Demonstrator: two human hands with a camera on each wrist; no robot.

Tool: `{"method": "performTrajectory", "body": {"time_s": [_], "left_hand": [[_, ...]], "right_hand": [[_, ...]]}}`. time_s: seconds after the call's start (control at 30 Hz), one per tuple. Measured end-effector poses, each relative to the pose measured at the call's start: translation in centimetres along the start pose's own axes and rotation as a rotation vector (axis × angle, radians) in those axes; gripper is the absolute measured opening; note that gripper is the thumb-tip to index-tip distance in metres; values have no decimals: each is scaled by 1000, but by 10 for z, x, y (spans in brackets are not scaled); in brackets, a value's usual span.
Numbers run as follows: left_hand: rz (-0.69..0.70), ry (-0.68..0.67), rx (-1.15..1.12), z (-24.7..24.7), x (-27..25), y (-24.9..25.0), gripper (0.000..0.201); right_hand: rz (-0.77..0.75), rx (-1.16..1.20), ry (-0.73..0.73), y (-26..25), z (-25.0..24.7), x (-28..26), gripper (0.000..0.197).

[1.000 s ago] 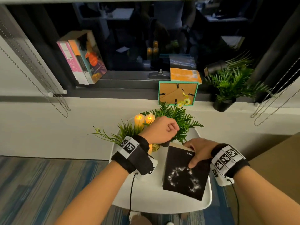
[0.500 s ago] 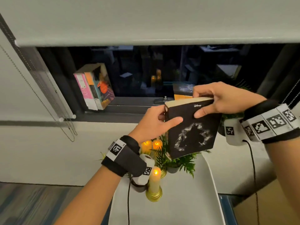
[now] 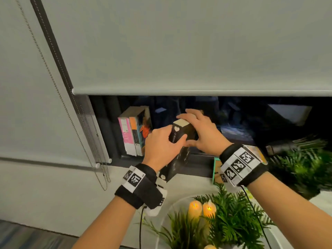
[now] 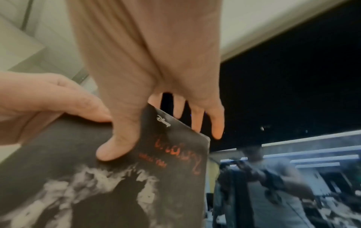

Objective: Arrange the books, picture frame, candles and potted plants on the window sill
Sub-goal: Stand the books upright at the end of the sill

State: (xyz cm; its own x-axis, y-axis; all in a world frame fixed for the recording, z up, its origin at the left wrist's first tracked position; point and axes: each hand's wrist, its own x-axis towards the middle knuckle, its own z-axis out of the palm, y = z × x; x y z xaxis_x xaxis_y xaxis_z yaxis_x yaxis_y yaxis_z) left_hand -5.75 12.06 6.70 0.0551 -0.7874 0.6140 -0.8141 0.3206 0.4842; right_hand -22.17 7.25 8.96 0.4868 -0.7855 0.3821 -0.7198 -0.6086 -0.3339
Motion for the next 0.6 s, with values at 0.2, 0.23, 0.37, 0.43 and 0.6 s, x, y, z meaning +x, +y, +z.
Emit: {"method": "performTrajectory", "body": {"time_s": [0.2,0.23,0.37,0.43,0.6], "left_hand": [[-166,114,-85,11,12,-43,29],[-180,122,-94,13,15,-48,29],[-206,152,-153,19,37,-75,29],[-205,158,-198,21,46,-85,27],[-141,116,-261,29,57,-108,22]], "right_hand": [[111,61,120,-14,41,45,94],[122,79,96,-14,45,48,101],[116,328,-100,-21,66,66,134],[120,442,-72,-26,83,77,134],[251,530,167,-32,125,100,113]]}}
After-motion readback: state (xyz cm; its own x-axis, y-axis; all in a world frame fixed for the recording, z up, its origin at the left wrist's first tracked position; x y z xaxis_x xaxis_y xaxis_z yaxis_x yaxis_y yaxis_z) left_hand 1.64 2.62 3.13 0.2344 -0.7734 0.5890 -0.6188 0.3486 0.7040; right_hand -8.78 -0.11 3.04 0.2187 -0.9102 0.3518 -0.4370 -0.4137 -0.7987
